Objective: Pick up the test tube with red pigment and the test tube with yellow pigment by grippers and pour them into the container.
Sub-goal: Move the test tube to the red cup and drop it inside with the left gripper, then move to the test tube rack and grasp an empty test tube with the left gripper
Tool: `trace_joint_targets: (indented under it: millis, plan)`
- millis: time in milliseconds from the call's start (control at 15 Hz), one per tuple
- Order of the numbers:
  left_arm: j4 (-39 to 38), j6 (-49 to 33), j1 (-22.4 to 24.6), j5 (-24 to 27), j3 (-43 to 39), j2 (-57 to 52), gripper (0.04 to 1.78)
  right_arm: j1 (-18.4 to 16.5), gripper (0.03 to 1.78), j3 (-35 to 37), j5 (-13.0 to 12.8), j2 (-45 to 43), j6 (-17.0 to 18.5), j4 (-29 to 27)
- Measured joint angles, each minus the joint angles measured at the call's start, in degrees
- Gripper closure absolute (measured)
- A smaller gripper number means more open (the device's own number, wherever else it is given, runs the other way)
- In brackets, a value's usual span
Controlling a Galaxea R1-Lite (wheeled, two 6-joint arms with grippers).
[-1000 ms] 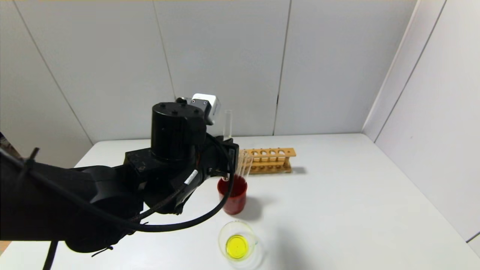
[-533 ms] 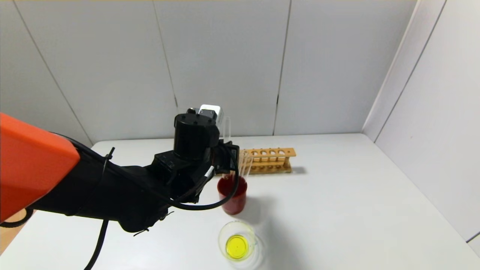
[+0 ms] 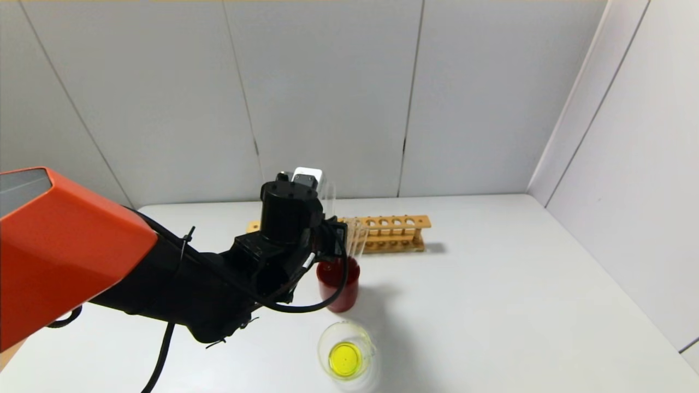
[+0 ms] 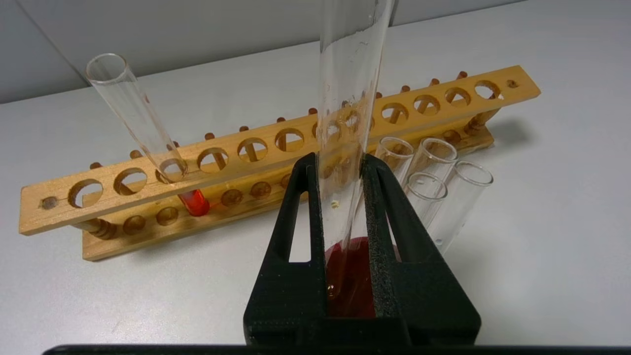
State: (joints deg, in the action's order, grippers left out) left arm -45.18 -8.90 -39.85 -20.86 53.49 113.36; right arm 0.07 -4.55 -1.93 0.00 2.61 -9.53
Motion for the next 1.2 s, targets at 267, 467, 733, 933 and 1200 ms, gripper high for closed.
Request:
trace_joint_targets:
  millis: [267, 467, 733, 933, 1200]
  plan:
    - [-0.02, 0.04, -0.15, 0.05, -0.79, 0.26, 1.53, 0.0, 0.06, 0.0, 0.0, 0.0, 0.02, -0.02]
    - [-0.24, 0.09, -0.28, 0.24, -1.21, 0.34, 1.5, 0.0, 0.06, 0.0, 0.0, 0.0, 0.0, -0.02]
    - [-0.52, 0.11, -0.39, 0.17, -1.32, 0.48, 1.16, 0.0, 0.06, 0.0, 0.02, 0.0, 0.02, -0.02]
    - [-0.6, 0.26, -0.48, 0.0, -1.34, 0.52, 0.64, 0.0, 0.06, 0.0, 0.02, 0.0, 0.02, -0.02]
    - [-0.82, 0.83, -0.41, -1.07, -1.34, -1.1, 0.16, 0.0, 0.06, -0.02, 0.02, 0.0, 0.02, 0.0]
